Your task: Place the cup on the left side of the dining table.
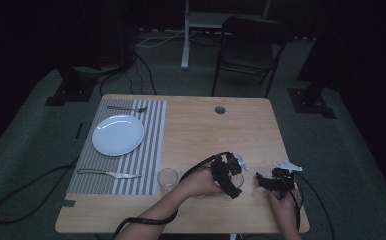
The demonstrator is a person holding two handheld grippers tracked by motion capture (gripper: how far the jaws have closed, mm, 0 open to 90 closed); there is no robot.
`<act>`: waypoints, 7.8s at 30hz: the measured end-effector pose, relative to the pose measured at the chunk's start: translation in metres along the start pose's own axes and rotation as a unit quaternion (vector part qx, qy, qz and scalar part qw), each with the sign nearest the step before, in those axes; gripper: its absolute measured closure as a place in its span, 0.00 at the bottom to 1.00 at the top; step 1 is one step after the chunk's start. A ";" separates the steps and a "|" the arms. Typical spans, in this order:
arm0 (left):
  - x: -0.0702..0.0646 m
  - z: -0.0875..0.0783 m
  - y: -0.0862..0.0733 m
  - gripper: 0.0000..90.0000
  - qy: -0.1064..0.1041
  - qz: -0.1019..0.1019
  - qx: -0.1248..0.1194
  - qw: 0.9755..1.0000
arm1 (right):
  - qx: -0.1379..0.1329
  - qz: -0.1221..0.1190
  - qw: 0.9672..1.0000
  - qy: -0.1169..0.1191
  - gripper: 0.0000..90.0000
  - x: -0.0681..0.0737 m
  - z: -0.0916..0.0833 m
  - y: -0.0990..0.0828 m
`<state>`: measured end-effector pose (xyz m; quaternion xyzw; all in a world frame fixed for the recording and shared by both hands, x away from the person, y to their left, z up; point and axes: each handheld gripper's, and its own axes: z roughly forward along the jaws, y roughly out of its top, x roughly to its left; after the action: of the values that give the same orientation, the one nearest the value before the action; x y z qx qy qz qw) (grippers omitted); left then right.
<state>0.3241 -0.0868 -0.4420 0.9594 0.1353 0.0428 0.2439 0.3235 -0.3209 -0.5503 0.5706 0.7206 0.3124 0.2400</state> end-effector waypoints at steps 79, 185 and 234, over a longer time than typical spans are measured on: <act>0.092 -0.072 -0.073 0.32 0.111 -0.151 -0.021 0.982 | 0.000 0.000 1.000 0.000 0.15 0.000 0.000 0.000; 0.132 -0.109 -0.263 0.11 0.239 -0.378 -0.101 0.889 | 0.000 0.002 1.000 -0.001 0.15 0.000 0.000 0.000; 0.071 -0.101 -0.361 0.00 0.303 -0.418 -0.087 0.852 | 0.000 0.002 1.000 -0.001 0.15 0.001 0.000 0.000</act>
<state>0.2912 0.2842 -0.5259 0.7269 0.5862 0.2371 0.2679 0.3230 -0.3205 -0.5501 0.5726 0.7191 0.3120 0.2401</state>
